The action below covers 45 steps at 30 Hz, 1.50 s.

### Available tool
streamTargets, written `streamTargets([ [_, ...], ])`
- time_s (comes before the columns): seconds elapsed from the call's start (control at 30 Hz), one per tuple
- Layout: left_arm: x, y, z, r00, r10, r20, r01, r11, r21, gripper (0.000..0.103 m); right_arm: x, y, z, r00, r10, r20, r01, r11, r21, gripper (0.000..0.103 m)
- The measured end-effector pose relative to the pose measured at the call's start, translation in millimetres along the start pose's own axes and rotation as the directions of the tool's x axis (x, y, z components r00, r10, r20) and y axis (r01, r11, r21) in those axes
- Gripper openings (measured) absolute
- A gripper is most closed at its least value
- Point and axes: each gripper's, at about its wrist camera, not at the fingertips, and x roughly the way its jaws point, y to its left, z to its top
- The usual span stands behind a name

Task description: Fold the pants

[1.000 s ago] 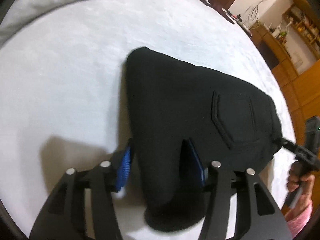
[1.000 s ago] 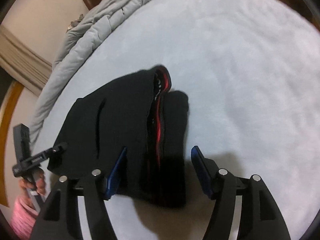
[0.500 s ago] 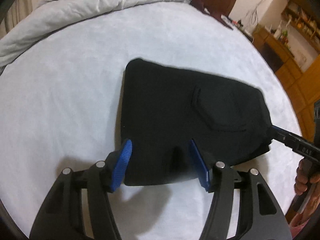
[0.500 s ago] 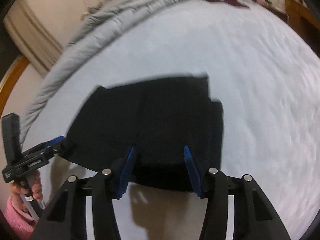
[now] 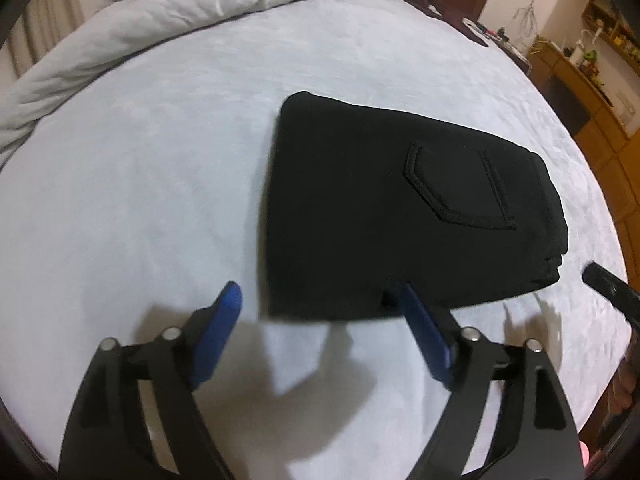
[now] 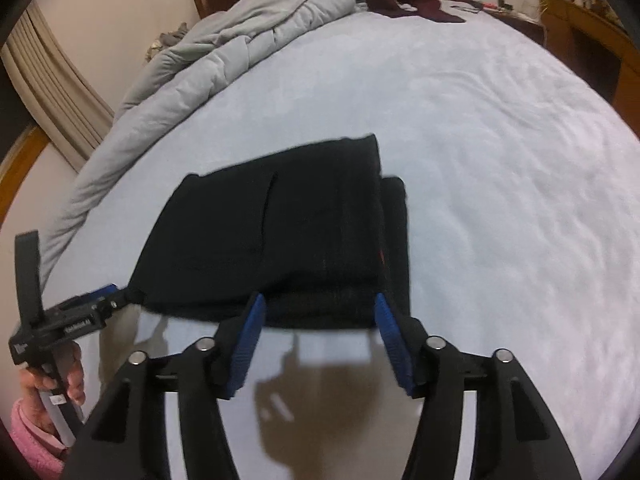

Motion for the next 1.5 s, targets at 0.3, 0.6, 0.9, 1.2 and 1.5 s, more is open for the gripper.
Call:
streamTargets([
  [0.3,-25.5,-16.1,-26.3,0.997,0.057,-0.044,-0.055,0.997,0.052,0.092,-11.5,23.6,-25.2,0.995,-0.063,-0.071,0.064,0.998,0.016,0.077],
  [0.6,-42.3,-21.1,-32.5,0.997,0.069,-0.039,-0.067,0.997,0.05,0.092,-16.9,34.5,-26.8,0.997,-0.058,-0.058,0.059,0.998,0.017,0.083],
  [0.9,-45.4,-27.5,-36.1,0.998,0.052,-0.043,-0.049,0.997,0.063,0.092,-14.2,41.6,-28.4,0.997,-0.056,-0.056,0.058,0.998,0.019,0.085],
  [1.2,-42.1,-25.0,-36.9,0.997,0.059,-0.055,-0.055,0.996,0.065,0.092,-11.8,43.3,-29.0,0.995,-0.072,-0.063,0.073,0.997,0.005,0.086],
  [1.5,-41.4,-28.9,-38.4,0.996,0.061,-0.061,-0.057,0.996,0.072,0.092,-9.3,47.5,-30.7,0.995,-0.079,-0.064,0.079,0.997,-0.004,0.086],
])
